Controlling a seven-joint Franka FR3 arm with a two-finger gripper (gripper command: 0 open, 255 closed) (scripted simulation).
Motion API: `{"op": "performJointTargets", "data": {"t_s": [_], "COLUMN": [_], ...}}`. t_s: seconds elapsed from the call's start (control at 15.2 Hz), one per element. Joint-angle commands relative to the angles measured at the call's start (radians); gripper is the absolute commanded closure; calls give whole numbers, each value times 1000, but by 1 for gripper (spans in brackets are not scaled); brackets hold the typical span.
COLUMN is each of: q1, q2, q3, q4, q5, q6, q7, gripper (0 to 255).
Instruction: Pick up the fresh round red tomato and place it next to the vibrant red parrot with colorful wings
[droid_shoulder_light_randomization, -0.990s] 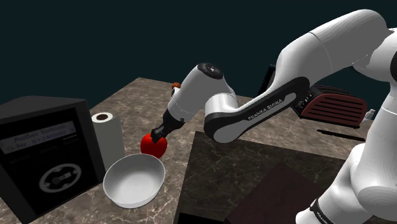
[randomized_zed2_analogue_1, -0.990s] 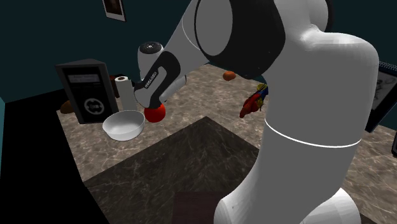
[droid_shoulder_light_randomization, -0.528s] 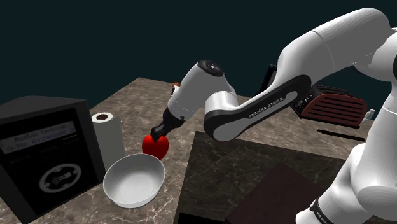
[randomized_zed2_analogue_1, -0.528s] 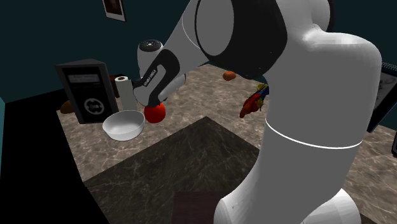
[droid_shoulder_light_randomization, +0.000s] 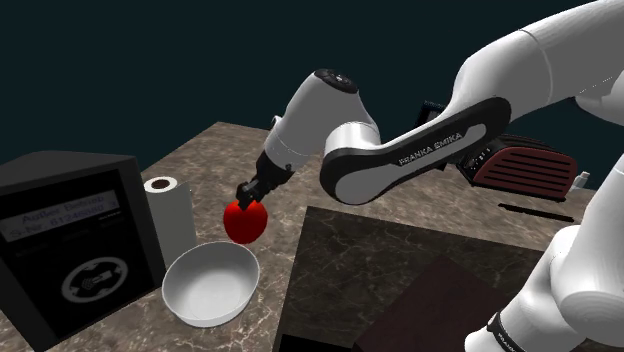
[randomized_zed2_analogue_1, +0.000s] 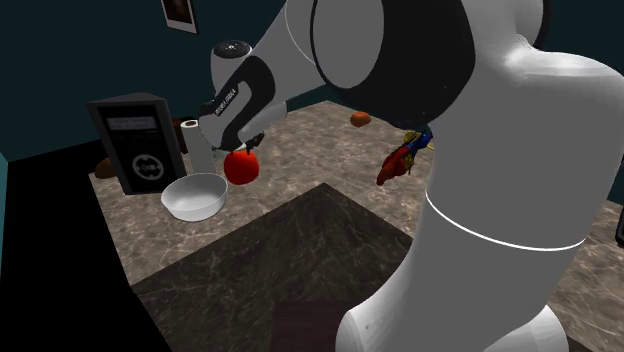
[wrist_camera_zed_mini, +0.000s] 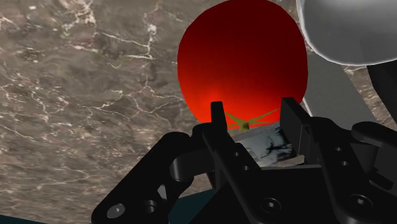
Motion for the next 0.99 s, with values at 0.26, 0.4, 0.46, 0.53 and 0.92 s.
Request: {"op": "performJointTargets", "data": {"t_s": [0.26, 0.4, 0.46, 0.53, 0.92], "q1": [-9, -11, -11, -11, -13], "q2": [-42, -55, -61, -66, -96], "q3": [11, 13, 14, 15, 16], "q4": [34, 48, 55, 63, 113], "q5": [66, 83, 91, 99, 137], "q6": [-68, -92, -104, -117, -191], "q7": [-56, -70, -77, -83, -116], "gripper": [255, 255, 255, 255, 255]}}
